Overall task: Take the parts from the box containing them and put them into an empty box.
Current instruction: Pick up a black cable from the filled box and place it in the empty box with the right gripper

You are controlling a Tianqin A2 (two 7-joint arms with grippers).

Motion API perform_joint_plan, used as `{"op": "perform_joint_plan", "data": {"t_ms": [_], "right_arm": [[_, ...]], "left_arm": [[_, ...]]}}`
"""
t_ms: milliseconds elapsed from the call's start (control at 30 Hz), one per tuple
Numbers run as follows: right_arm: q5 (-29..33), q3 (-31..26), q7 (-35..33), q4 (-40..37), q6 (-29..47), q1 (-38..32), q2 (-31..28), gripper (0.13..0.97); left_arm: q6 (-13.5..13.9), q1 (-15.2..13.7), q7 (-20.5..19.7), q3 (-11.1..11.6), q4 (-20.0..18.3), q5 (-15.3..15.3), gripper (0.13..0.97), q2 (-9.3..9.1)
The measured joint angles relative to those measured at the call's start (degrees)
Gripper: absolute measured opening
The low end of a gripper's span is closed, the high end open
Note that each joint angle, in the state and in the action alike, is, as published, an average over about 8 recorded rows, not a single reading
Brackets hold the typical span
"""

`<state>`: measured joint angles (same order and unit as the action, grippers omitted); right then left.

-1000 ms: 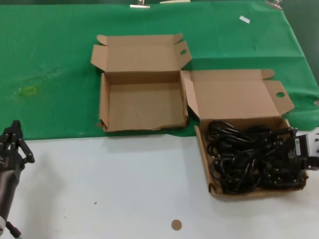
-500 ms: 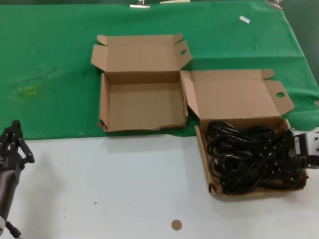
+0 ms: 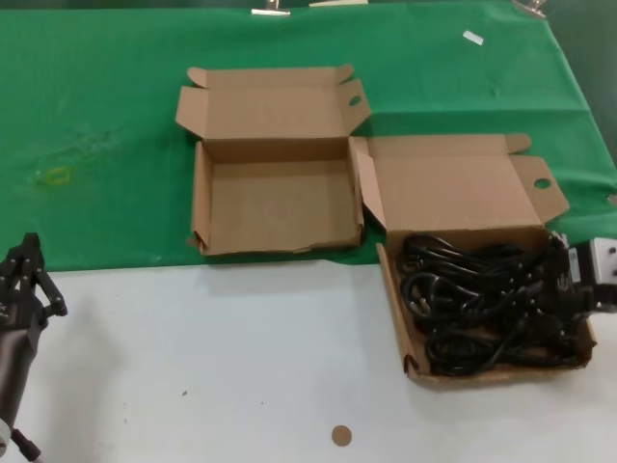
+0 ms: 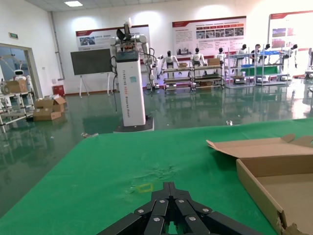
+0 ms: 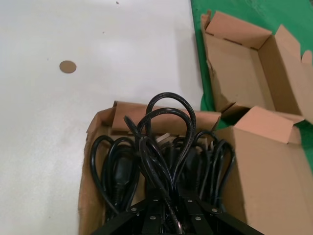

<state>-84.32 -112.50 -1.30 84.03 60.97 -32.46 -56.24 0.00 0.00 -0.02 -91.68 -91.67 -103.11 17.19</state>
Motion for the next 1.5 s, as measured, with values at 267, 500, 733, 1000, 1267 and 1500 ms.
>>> {"op": "perform_joint_plan", "data": {"t_ms": [267, 500, 733, 1000, 1267, 1500], "right_arm": [[2.04, -0.69, 2.61, 2.15, 2.9, -4.54, 1.12, 0.182], [4.35, -2.44, 4.39, 2.47, 5.37, -10.26, 4.64, 0.181], [7.36, -5.24, 4.94, -1.04, 6.28, -16.96, 11.1, 0.18], [10.97, -8.69, 4.63, -9.08, 5.42, -24.83, 20.21, 0.18], [13.81, -11.36, 3.52, -18.3, 3.3, -30.7, 28.03, 0.179], [15.28, -12.87, 1.5, -25.82, 0.61, -34.1, 33.59, 0.179]], "left_arm": [[0.0, 0.0, 0.0, 0.0, 0.0, 0.0, 0.144, 0.0], [0.0, 0.0, 0.0, 0.0, 0.0, 0.0, 0.144, 0.0], [0.0, 0.0, 0.0, 0.0, 0.0, 0.0, 0.144, 0.0], [0.0, 0.0, 0.0, 0.0, 0.0, 0.0, 0.144, 0.0], [0.0, 0.0, 0.0, 0.0, 0.0, 0.0, 0.144, 0.0], [0.0, 0.0, 0.0, 0.0, 0.0, 0.0, 0.144, 0.0]]}}
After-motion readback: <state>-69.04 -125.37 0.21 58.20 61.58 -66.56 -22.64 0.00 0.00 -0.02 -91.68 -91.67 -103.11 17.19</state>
